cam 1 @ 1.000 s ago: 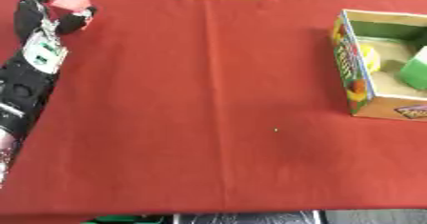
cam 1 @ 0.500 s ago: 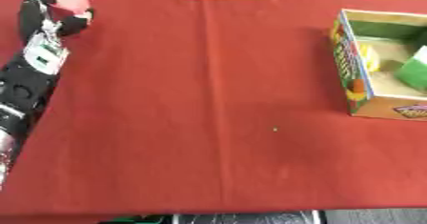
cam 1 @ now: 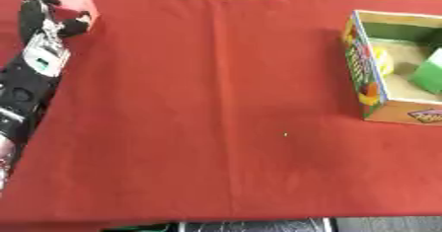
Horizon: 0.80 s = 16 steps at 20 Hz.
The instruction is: Pick up the objects with one hand, pass them to the other hand, and then place them into the box on the other side of the table.
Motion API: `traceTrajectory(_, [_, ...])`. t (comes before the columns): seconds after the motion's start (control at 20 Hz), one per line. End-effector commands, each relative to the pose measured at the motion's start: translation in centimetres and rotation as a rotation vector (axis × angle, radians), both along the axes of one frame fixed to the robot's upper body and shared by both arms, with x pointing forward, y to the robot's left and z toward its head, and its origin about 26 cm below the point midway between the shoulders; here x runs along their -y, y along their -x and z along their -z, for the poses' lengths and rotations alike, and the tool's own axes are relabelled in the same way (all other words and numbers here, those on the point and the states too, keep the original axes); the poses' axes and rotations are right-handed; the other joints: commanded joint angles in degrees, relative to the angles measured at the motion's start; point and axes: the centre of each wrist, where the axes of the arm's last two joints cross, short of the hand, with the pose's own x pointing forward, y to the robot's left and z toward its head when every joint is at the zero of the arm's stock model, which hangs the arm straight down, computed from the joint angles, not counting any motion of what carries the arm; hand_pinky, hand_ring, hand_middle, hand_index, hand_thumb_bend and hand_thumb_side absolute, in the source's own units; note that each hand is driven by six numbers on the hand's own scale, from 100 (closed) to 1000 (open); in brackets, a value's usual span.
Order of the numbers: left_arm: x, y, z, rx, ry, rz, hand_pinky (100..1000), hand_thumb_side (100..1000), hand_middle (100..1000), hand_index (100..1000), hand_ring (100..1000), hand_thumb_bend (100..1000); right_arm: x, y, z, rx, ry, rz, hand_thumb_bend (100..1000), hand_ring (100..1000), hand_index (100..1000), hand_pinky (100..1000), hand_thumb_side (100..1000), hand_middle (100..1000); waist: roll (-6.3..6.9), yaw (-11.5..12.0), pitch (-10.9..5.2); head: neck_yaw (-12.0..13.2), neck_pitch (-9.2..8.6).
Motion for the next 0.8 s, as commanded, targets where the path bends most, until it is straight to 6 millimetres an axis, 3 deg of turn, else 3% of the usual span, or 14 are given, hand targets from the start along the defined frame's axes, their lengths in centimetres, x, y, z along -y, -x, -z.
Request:
traceTrajectory(0.05, [-0.18, -0.15, -1.23, 0.032, -0.009, -0.004, 772, 183, 596, 706, 678, 346, 0.09, 0.29, -0.79, 0.024, 0.013, -0.007, 100, 382, 920, 673, 267, 426, -0.73, 0.0, -0.36, -0.1, -0.13])
traceTrajectory(0.4, [0.00, -0.18, -1.33, 0.086, -0.011, 0.009, 746, 100, 517, 645, 611, 197, 0.05, 0.28, -0.74, 0.021, 0.012, -0.010, 100, 381, 919, 672, 269, 424, -0.65, 0.1, -0.35, -0.2, -0.13])
traceTrajectory(0.8, [-0.17, -0.19, -1.78, 0.169, -0.032, -0.007, 738, 100, 498, 635, 598, 215, 0.18, 0.24, -0.70, 0.021, 0.012, -0.008, 100, 380, 919, 672, 270, 424, -0.50, 0.0, -0.36, -0.3, -0.13])
